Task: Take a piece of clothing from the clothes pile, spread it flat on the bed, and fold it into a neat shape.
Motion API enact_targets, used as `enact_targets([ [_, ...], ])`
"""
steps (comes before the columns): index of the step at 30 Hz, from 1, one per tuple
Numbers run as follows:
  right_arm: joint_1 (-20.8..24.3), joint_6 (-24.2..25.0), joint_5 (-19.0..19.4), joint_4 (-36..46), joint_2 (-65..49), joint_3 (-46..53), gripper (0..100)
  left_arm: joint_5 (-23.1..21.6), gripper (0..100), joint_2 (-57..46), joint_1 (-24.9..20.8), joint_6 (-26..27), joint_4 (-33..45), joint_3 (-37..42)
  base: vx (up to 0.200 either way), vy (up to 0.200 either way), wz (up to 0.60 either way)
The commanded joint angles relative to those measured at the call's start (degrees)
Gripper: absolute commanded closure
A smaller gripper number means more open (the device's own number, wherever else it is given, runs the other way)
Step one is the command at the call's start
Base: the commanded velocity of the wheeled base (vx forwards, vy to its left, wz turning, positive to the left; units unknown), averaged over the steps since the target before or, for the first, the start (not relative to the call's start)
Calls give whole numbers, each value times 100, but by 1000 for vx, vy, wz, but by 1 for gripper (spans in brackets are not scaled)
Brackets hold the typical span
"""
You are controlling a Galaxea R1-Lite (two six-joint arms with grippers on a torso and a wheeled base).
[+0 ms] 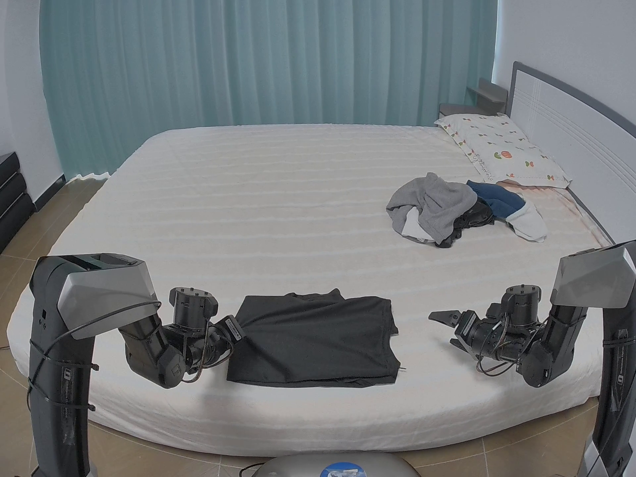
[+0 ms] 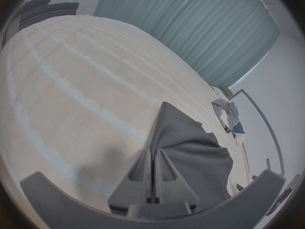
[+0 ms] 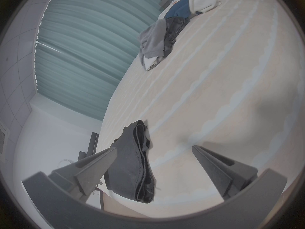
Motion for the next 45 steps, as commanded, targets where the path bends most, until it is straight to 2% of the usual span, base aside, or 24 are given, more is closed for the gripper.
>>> enact_targets([
  [1,190,-5,-120,5,-1,-19,0,2,100,-26,-5,-3,-4,15,0,200,0],
  [5,339,-5,-349,13,25,-63,0,2,100,-26,-5,-3,-4,33,0,200,0],
  [32,401,-5,-349,5,8,-63,0,125,100,-114,-93,-29,-4,226,0,200,0],
  [45,401,-5,-349,5,8,-46,0,125,100,-202,-225,-152,-4,393,0,0,0],
])
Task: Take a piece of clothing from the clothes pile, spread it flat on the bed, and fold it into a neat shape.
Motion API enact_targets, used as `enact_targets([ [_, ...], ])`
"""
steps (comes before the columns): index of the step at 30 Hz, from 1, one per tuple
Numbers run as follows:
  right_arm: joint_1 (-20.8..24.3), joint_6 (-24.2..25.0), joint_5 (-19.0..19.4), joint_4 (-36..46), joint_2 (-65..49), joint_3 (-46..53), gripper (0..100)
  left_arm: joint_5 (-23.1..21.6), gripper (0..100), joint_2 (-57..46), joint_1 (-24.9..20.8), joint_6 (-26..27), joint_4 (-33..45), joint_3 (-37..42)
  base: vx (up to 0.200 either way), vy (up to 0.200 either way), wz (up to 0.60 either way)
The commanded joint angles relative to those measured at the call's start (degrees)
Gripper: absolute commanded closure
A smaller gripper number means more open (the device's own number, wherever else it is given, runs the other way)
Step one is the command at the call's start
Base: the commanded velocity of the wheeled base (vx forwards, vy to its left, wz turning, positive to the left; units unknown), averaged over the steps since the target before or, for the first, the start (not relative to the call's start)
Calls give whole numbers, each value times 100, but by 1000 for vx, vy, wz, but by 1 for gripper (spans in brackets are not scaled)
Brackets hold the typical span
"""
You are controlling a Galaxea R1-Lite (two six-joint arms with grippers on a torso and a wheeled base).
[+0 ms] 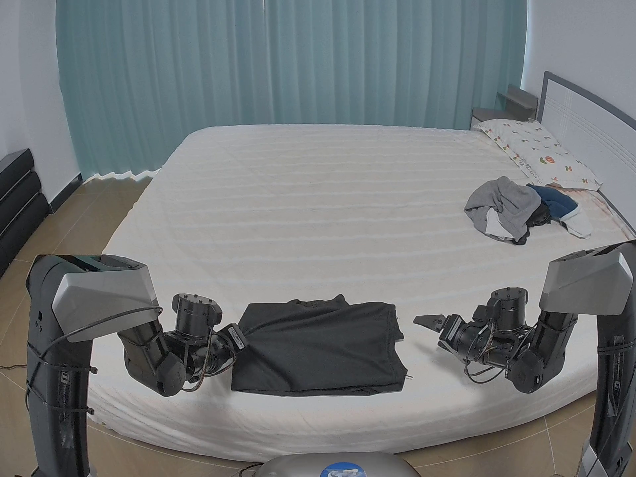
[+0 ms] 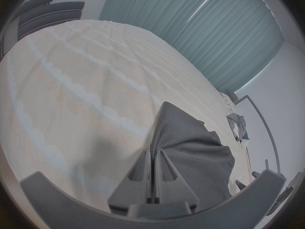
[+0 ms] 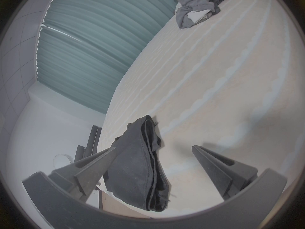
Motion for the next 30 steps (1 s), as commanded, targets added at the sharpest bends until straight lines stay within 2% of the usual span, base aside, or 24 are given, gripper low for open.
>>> enact_targets([
  [1,-5,0,-1,-6,0,3,0,6,100,-18,-5,-7,-7,12,0,0,0],
  [12,-14,0,-1,-6,0,3,0,-3,100,-132,-57,-25,28,170,0,0,0],
  [13,-14,0,-10,-6,0,3,0,-3,0,-141,-66,-25,28,179,0,0,0],
  [26,-120,0,-19,-24,-43,56,0,6,0,-413,-5,-183,55,372,0,0,0],
  [30,-436,-9,-28,2,-158,29,0,6,0,-897,127,-324,46,495,0,0,0],
])
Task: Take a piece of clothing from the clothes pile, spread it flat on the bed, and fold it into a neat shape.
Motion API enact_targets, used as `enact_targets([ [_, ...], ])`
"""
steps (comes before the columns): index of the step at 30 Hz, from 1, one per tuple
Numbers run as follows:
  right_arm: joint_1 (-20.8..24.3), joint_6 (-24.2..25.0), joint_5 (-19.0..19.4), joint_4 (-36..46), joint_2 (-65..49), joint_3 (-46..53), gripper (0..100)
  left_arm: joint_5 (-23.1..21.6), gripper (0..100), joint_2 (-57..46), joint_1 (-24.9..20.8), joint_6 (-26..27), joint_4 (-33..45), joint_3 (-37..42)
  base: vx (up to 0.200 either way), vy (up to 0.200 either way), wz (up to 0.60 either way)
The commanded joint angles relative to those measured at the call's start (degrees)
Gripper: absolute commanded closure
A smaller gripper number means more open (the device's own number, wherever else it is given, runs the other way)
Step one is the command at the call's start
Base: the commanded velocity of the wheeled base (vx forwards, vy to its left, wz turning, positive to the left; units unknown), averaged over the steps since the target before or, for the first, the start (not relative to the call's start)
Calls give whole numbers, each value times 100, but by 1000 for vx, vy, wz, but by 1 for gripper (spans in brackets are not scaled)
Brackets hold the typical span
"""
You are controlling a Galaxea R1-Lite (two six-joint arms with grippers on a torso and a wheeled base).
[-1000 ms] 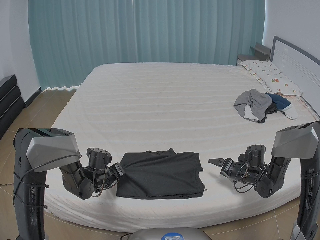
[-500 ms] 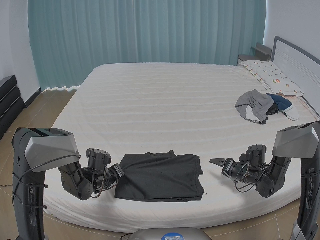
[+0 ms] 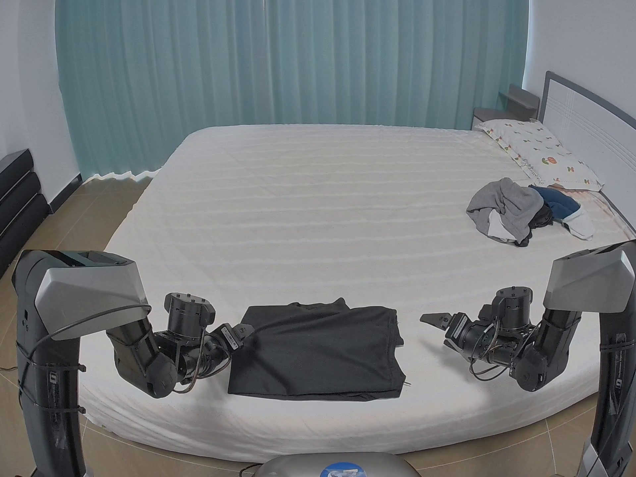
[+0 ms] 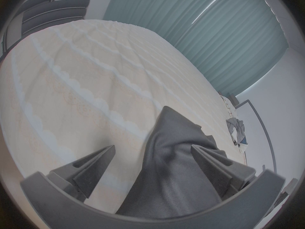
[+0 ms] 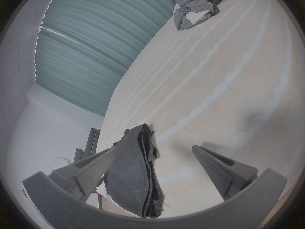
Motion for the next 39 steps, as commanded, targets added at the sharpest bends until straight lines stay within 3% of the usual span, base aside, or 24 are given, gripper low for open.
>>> enact_targets([
  [1,-262,-9,-3,36,-126,-49,0,31,0,-530,97,-79,-14,123,0,0,0],
  [4,-262,-35,-38,36,-161,-67,0,145,0,-715,106,-44,-31,132,0,0,0],
  [8,-192,-193,-425,62,-241,-67,0,602,0,-1110,114,0,-84,396,0,0,0],
  [11,-209,-791,-742,88,-680,47,0,699,0,-1515,158,62,-93,695,0,0,0],
  [14,-192,-1063,-979,53,-1146,373,0,725,0,-2033,264,123,-93,888,0,0,0],
  [22,-262,-1652,-1005,80,-2904,1339,0,813,0,-3765,369,853,-49,1372,0,0,0],
  [26,-262,-2180,-1014,88,-3862,1823,0,1332,0,-4424,369,1319,-31,1521,0,0,0],
  [28,-262,-2180,-1014,88,-3862,1823,0,1332,0,-4424,369,1319,-31,1521,0,0,0],
  [29,-271,-2725,-1014,88,-4494,2218,0,1780,0,-4828,369,1855,-66,1706,0,0,0],
  [30,-271,-2865,-1014,88,-4714,2333,0,1868,0,-5013,369,2013,-75,1811,0,0,0],
  [39,-297,-3401,-1023,326,-6041,3080,0,2070,0,-6902,360,2576,364,2417,0,0,0],
])
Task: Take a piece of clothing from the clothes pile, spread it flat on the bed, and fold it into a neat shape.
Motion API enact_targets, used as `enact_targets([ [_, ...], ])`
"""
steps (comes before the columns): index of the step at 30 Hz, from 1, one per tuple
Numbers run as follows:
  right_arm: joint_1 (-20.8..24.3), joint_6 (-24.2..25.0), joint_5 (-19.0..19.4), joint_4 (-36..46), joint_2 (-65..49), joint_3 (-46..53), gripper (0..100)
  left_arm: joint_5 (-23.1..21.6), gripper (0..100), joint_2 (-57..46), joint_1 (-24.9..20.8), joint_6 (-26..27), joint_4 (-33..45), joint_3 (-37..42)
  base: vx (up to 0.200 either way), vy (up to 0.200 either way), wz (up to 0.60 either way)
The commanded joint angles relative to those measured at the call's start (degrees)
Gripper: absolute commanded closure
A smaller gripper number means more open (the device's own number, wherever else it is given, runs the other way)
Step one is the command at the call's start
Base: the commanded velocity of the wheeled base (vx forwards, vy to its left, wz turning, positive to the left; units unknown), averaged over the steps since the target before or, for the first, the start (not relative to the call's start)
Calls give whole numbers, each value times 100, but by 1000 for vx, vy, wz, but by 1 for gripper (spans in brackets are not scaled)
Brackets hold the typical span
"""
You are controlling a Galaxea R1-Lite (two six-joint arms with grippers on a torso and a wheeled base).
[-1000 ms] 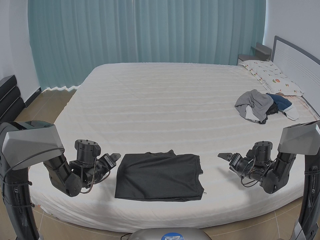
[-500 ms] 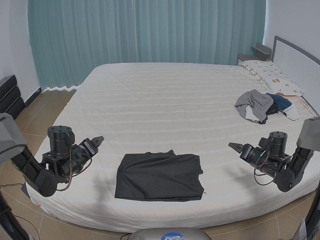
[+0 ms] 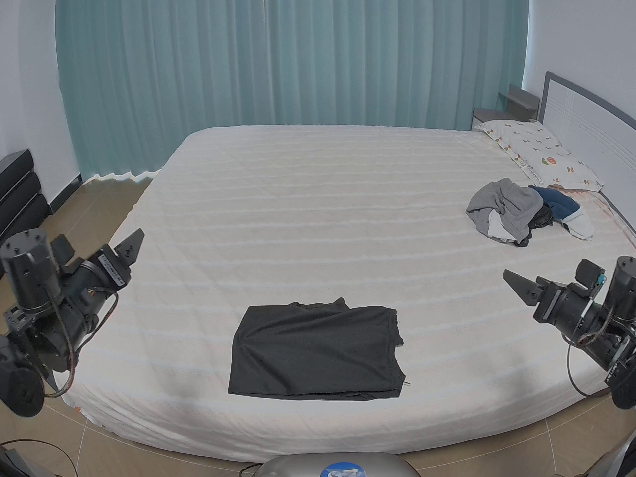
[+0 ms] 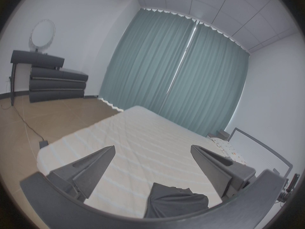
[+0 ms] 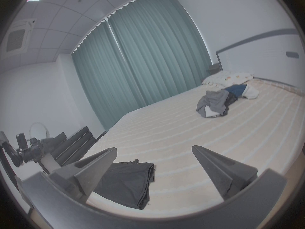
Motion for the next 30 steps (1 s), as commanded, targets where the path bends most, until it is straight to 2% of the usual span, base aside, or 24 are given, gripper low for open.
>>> enact_targets([
  [1,-28,-403,-5,234,-1485,668,0,313,0,-1786,19,417,476,524,0,0,0],
  [3,-36,-420,-5,313,-1600,686,0,357,0,-1944,10,435,617,542,0,0,0],
  [6,-221,-561,-5,1227,-2320,642,0,454,0,-2911,2,654,1628,524,0,0,0],
  [7,-221,-561,-5,1227,-2320,642,0,454,0,-2911,2,654,1628,524,0,0,0],
  [9,-300,-649,13,2053,-2944,571,0,463,0,-3553,2,786,2357,506,0,0,0],
  [10,-300,-649,13,2089,-2980,563,0,463,0,-3588,2,795,2392,506,0,0,0],
  [16,-300,-1027,4,4277,-4570,185,0,524,0,-4651,107,1059,3588,489,0,0,0],
  [18,-300,-1123,4,4716,-4869,97,0,560,0,-4810,151,1155,3755,489,0,0,0],
  [21,-291,-1326,4,6149,-5748,-264,0,577,0,-5311,327,1533,4168,498,0,0,0],
  [22,-291,-1326,4,6149,-5748,-264,0,577,0,-5311,327,1533,4168,498,0,0,0],
  [24,-291,-1334,4,6879,-6223,-404,0,560,0,-5627,529,1815,4414,524,0,0,0],
  [30,-300,-1343,-5,7599,-6900,-413,0,551,0,-6383,810,2562,4915,550,0,0,0],
])
